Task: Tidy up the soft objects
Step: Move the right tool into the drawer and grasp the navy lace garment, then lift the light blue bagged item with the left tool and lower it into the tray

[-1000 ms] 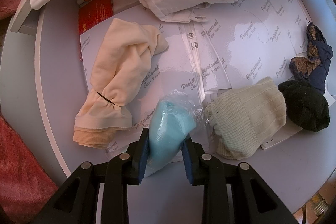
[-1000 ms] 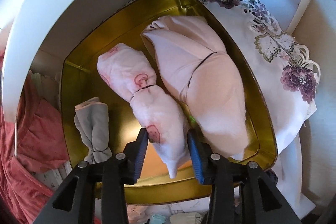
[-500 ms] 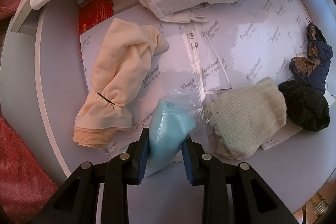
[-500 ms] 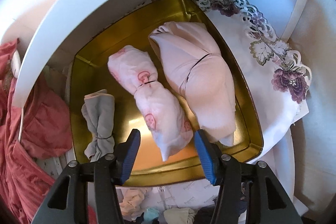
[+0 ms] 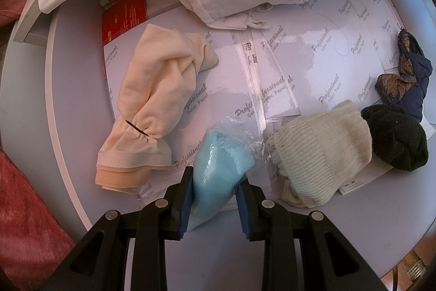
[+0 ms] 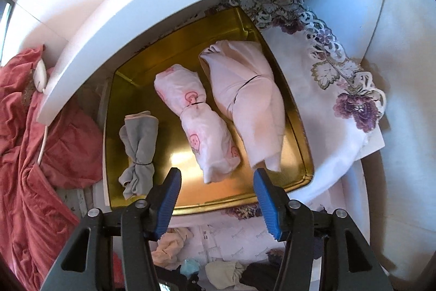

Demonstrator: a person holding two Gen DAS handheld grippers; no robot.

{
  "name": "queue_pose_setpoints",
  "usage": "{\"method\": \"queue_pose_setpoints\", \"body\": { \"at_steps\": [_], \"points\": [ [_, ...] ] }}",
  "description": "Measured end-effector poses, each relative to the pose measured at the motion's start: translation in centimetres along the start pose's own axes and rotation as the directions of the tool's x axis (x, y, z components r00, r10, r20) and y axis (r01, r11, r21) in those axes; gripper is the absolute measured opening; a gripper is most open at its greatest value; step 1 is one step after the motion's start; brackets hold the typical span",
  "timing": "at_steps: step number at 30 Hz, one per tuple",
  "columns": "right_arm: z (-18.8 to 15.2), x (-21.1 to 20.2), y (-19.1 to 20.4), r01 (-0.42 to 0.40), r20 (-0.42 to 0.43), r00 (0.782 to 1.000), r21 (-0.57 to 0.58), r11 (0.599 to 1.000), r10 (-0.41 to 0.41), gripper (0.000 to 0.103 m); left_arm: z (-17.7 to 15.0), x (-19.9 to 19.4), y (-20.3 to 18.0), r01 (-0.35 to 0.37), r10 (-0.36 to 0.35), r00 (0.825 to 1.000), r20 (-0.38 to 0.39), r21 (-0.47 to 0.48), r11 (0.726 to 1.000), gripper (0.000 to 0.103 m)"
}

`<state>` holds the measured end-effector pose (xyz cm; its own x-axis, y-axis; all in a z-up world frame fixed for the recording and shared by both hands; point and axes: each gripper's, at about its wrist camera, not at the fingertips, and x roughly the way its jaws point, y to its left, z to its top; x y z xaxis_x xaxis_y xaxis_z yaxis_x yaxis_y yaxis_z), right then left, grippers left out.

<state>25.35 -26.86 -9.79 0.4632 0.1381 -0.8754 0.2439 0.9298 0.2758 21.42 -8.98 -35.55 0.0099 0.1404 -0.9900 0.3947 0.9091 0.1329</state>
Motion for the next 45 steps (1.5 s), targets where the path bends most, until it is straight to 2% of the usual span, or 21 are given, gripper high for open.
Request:
{"method": "queue_pose_setpoints", "body": {
  "at_steps": [11, 17, 20, 25, 29, 35, 37, 39, 45],
  "points": [
    [-4.1, -2.4, -3.6, 0.002, -0.014, 1.000, 0.012, 1.000, -0.002, 0.060, 0.0, 0.0, 0.0, 0.000, 0.000, 1.000, -0.001, -0.001, 1.000, 0.028],
    [-7.7, -0.9, -6.8, 0.050, -0.108, 0.993, 0.071, 0.996, -0.043, 0.062, 0.1, 0.0, 0.0, -0.001, 0.001, 1.000, -0.001, 0.000, 1.000, 0.029],
    [-9.4, 1.0, -8.6, 0.111, -0.186, 0.979, 0.133, 0.985, -0.085, 0.062, 0.1, 0.0, 0.0, 0.000, 0.000, 1.000, -0.001, 0.000, 1.000, 0.029],
    [-11.5, 4.6, -11.0, 0.221, -0.300, 0.941, 0.186, 0.957, -0.158, 0.062, 0.1, 0.0, 0.0, 0.000, 0.000, 1.000, -0.002, 0.000, 1.000, 0.029],
    [-11.9, 6.8, -12.9, 0.272, -0.341, 0.922, 0.233, 0.934, -0.183, 0.062, 0.1, 0.0, 0.0, 0.000, 0.000, 1.000, -0.002, 0.000, 1.000, 0.029],
    [-12.6, 10.0, -14.1, 0.313, -0.391, 0.897, 0.237, 0.920, -0.205, 0.062, 0.1, 0.0, 0.0, 0.000, 0.000, 1.000, -0.002, -0.001, 1.000, 0.029],
    [-12.9, 10.8, -14.2, 0.334, -0.410, 0.883, 0.207, 0.919, -0.228, 0.061, 0.1, 0.0, 0.0, -0.001, 0.001, 1.000, -0.003, 0.000, 1.000, 0.029],
    [-13.1, 11.6, -13.9, 0.343, -0.418, 0.873, 0.165, 0.925, -0.250, 0.044, 0.1, 0.0, -0.1, -0.002, 0.002, 1.000, -0.004, 0.002, 1.000, 0.029],
    [-13.1, 13.3, -12.5, 0.346, -0.423, 0.857, 0.051, 0.937, -0.294, 0.041, 0.3, -0.5, 0.3, 0.010, -0.010, 1.000, 0.004, 0.001, 1.000, 0.028]
  ]
}}
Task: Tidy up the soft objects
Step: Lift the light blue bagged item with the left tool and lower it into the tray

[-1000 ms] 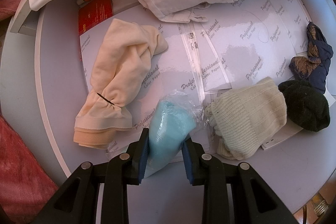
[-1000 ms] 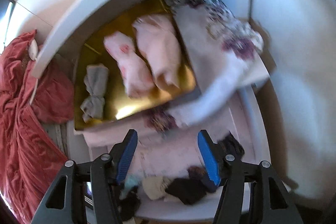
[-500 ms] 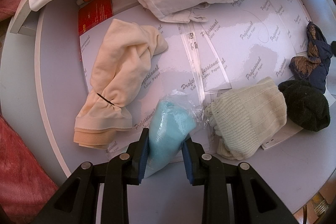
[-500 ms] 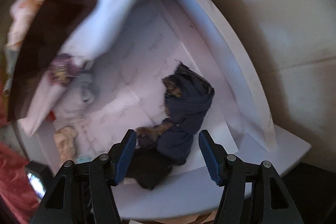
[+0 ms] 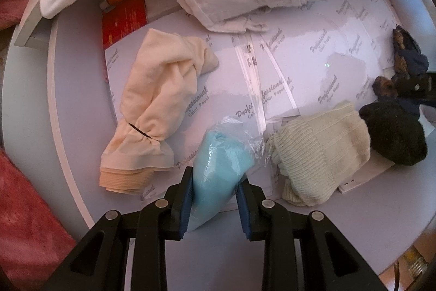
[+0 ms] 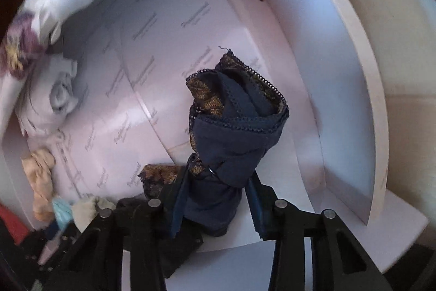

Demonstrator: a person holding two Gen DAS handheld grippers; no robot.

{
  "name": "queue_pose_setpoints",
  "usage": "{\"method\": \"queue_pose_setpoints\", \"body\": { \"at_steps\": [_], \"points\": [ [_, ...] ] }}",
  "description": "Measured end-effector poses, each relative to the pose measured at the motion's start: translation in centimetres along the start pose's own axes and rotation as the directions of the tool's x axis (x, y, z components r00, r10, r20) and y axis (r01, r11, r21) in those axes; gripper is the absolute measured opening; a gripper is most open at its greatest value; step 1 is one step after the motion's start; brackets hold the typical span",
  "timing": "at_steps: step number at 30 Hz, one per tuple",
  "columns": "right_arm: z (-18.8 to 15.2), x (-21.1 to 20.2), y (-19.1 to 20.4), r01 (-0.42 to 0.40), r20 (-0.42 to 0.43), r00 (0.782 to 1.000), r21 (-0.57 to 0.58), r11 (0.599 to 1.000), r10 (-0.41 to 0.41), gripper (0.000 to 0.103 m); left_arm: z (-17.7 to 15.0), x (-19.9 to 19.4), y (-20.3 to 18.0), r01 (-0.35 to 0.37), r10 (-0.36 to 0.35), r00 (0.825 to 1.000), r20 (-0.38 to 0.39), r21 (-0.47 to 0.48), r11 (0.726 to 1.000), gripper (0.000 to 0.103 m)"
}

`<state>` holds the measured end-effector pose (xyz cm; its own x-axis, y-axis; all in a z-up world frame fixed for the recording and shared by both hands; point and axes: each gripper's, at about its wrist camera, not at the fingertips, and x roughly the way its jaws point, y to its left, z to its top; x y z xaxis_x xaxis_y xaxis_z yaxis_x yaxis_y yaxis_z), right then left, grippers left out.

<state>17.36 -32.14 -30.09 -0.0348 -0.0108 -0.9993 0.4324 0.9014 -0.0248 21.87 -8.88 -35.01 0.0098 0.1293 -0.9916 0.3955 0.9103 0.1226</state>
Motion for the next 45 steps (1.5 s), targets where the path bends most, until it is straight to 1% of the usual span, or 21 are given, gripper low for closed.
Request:
{"method": "queue_pose_setpoints", "body": {
  "at_steps": [4, 8, 10, 14, 17, 20, 22, 24, 26, 29, 30, 31, 33, 34, 35, 36, 38, 41, 44, 45],
  "points": [
    [-0.2, 0.9, -0.4, -0.026, -0.029, 0.999, 0.002, 1.000, 0.026, 0.040, 0.2, -1.1, 2.0, 0.074, -0.073, 0.997, 0.018, -0.076, 0.994, 0.028],
    [-0.5, 2.0, -0.6, -0.015, -0.032, 0.999, -0.027, 1.000, 0.014, 0.039, 0.4, -2.5, 4.6, 0.179, -0.172, 0.984, 0.056, -0.182, 0.967, 0.027],
    [-0.5, 2.3, 0.0, -0.008, -0.028, 1.000, -0.039, 0.999, 0.007, 0.038, 0.4, -3.0, 5.7, 0.214, -0.203, 0.977, 0.073, -0.220, 0.952, 0.027],
    [-0.9, 2.6, 0.4, 0.007, -0.020, 1.000, -0.064, 0.998, -0.009, 0.038, 0.3, -3.8, 7.7, 0.250, -0.232, 0.968, 0.098, -0.268, 0.930, 0.027],
    [-0.8, 2.6, 0.7, 0.009, -0.021, 1.000, -0.060, 0.998, -0.010, 0.038, 0.3, -4.5, 9.1, 0.276, -0.254, 0.961, 0.111, -0.298, 0.914, 0.027],
    [-0.8, 2.1, 1.0, 0.017, -0.018, 1.000, -0.071, 0.997, -0.018, 0.038, 0.5, -5.6, 10.5, 0.324, -0.296, 0.946, 0.133, -0.324, 0.889, 0.027],
    [-1.0, 2.0, 1.3, 0.022, -0.016, 1.000, -0.077, 0.997, -0.023, 0.038, 0.6, -6.4, 11.3, 0.388, -0.353, 0.921, 0.162, -0.323, 0.863, 0.027],
    [-1.4, 1.5, 1.7, 0.027, -0.015, 0.999, -0.084, 0.996, -0.029, 0.038, 0.4, -7.3, 11.8, 0.415, -0.370, 0.909, 0.193, -0.321, 0.851, 0.027],
    [-1.4, 1.1, 2.1, 0.034, -0.012, 0.999, -0.092, 0.995, -0.035, 0.038, 0.2, -7.7, 12.3, 0.452, -0.399, 0.891, 0.219, -0.328, 0.830, 0.027],
    [-1.5, 0.9, 2.5, 0.038, -0.011, 0.999, -0.099, 0.994, -0.040, 0.038, -0.6, -8.5, 12.7, 0.462, -0.397, 0.884, 0.246, -0.325, 0.825, 0.027],
    [-1.6, 0.7, 2.5, 0.038, -0.011, 0.999, -0.098, 0.994, -0.039, 0.038, -0.9, -8.8, 12.7, 0.475, -0.406, 0.877, 0.259, -0.329, 0.816, 0.027],
    [-1.6, 0.7, 2.6, 0.038, -0.011, 0.999, -0.099, 0.994, -0.040, 0.038, -1.1, -9.3, 12.8, 0.498, -0.421, 0.864, 0.278, -0.334, 0.800, 0.027],
    [-1.6, 0.9, 2.7, 0.041, -0.009, 0.999, -0.103, 0.994, -0.042, 0.038, -1.1, -10.3, 13.1, 0.554, -0.454, 0.827, 0.333, -0.339, 0.761, 0.027],
    [-1.6, 0.8, 2.8, 0.041, -0.009, 0.999, -0.105, 0.994, -0.042, 0.038, -1.1, -10.9, 13.4, 0.572, -0.462, 0.813, 0.355, -0.337, 0.748, 0.027],
    [-1.6, 0.7, 2.7, 0.041, -0.009, 0.999, -0.105, 0.994, -0.042, 0.038, -1.0, -11.7, 13.6, 0.598, -0.474, 0.792, 0.385, -0.331, 0.730, 0.027],
    [-1.6, 0.6, 2.7, 0.040, -0.009, 0.999, -0.105, 0.994, -0.041, 0.038, -0.8, -12.6, 13.9, 0.626, -0.487, 0.768, 0.416, -0.321, 0.711, 0.027],
    [-1.6, 0.6, 2.7, 0.040, -0.008, 0.999, -0.106, 0.994, -0.042, 0.038, -0.3, -14.2, 14.1, 0.662, -0.499, 0.730, 0.466, -0.301, 0.687, 0.027],
    [-1.7, 0.6, 2.8, 0.044, -0.004, 0.999, -0.114, 0.993, -0.044, 0.038, 0.9, -16.6, 14.7, 0.718, -0.516, 0.668, 0.537, -0.280, 0.638, 0.027],
    [-1.8, 0.5, 3.1, 0.045, -0.002, 0.999, -0.121, 0.992, -0.046, 0.038, 2.6, -18.6, 14.9, 0.739, -0.502, 0.634, 0.588, -0.269, 0.618, 0.027],
    [-1.9, 0.5, 3.1, 0.043, -0.002, 0.999, -0.120, 0.992, -0.043, 0.038, 3.4, -19.2, 14.9, 0.747, -0.499, 0.622, 0.603, -0.268, 0.608, 0.027]
  ]
}}
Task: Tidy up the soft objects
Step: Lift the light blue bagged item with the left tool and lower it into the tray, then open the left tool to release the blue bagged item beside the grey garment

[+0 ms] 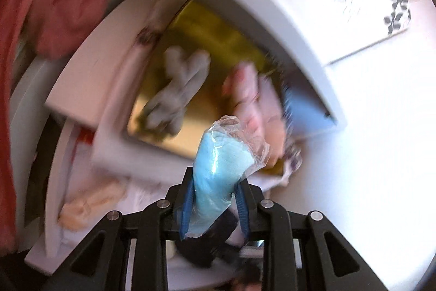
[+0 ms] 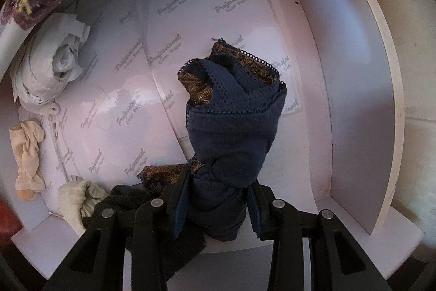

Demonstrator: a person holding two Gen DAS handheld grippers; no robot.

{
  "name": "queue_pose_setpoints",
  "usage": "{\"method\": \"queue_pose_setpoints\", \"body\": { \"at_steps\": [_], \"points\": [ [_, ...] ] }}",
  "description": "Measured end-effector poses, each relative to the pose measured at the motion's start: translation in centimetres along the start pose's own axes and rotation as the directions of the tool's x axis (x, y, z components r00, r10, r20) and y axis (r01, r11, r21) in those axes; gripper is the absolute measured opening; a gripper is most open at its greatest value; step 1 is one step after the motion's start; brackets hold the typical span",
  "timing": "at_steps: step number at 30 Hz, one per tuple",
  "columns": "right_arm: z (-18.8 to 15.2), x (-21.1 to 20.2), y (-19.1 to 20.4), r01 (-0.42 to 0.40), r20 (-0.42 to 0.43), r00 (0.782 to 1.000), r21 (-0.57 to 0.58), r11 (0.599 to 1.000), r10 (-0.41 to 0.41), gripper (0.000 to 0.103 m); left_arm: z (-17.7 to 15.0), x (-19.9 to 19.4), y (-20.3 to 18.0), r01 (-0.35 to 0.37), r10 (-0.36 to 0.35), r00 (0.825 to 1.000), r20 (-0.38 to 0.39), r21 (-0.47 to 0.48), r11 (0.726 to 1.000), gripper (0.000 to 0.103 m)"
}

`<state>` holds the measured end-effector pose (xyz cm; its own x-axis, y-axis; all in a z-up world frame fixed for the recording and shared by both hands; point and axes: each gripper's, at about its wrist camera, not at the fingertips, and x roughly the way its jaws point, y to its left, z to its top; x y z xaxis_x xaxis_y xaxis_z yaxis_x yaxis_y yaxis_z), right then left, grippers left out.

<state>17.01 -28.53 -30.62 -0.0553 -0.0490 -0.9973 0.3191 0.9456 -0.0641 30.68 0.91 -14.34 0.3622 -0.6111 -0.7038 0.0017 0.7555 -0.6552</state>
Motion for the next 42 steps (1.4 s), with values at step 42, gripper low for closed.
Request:
{"method": "queue_pose_setpoints", "body": {
  "at_steps": [42],
  "points": [
    [-0.4, -0.2, 0.9, -0.033, -0.047, 0.998, -0.041, 0.999, 0.031, 0.038, 4.5, 6.7, -1.4, -0.154, 0.154, 0.988, 0.018, 0.006, 0.988, 0.040]
  ]
}}
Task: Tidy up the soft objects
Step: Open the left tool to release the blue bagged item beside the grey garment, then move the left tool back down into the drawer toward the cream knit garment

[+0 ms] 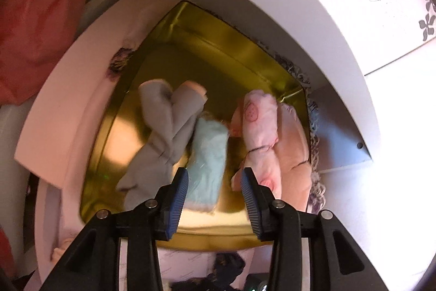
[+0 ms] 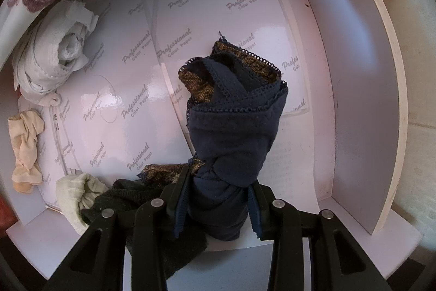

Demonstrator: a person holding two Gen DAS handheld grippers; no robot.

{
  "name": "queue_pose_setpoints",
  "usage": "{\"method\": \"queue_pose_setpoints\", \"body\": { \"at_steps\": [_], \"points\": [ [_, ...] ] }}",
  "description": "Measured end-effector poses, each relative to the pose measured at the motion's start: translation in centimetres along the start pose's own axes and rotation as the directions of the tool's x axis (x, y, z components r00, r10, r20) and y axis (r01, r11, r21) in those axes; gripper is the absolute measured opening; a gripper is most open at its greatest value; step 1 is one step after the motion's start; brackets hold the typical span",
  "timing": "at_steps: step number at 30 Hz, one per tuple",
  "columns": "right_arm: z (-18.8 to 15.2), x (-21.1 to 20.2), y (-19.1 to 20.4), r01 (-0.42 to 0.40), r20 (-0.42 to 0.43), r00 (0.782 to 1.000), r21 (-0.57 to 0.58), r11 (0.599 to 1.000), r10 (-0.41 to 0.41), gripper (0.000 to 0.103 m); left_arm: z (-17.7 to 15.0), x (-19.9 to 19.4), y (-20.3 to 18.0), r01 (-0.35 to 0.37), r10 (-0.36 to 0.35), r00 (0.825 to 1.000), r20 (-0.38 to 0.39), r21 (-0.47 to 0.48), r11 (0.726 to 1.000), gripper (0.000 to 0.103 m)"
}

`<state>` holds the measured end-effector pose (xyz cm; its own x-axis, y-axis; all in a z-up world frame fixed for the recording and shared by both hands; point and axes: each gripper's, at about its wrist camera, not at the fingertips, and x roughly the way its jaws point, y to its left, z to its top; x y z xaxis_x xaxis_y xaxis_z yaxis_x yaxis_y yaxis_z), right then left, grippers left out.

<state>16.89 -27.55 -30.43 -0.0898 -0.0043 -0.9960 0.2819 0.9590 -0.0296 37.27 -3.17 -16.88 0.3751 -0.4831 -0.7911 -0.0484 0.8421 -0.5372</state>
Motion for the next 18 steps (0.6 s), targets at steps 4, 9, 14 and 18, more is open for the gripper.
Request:
{"method": "queue_pose_setpoints", "body": {
  "at_steps": [4, 9, 14, 18],
  "points": [
    [0.0, 0.0, 0.2, 0.005, 0.002, 1.000, -0.006, 1.000, -0.005, 0.038, -1.3, -0.7, 1.0, -0.020, 0.020, 1.000, -0.005, 0.008, 1.000, 0.040],
    [-0.1, -0.1, 0.5, 0.010, 0.002, 1.000, -0.010, 1.000, -0.010, 0.038, -3.3, -2.0, 2.1, -0.044, 0.045, 0.999, -0.003, 0.035, 0.998, 0.040],
    [-0.1, 0.0, 0.7, 0.014, 0.003, 1.000, -0.016, 1.000, -0.014, 0.038, -5.3, -4.4, 2.1, -0.075, 0.072, 0.997, 0.038, 0.102, 0.992, 0.040],
    [-0.2, 0.0, 1.0, 0.020, 0.006, 1.000, -0.024, 1.000, -0.020, 0.038, -6.4, -5.7, 2.1, -0.096, 0.087, 0.994, 0.071, 0.142, 0.985, 0.040]
  ]
}}
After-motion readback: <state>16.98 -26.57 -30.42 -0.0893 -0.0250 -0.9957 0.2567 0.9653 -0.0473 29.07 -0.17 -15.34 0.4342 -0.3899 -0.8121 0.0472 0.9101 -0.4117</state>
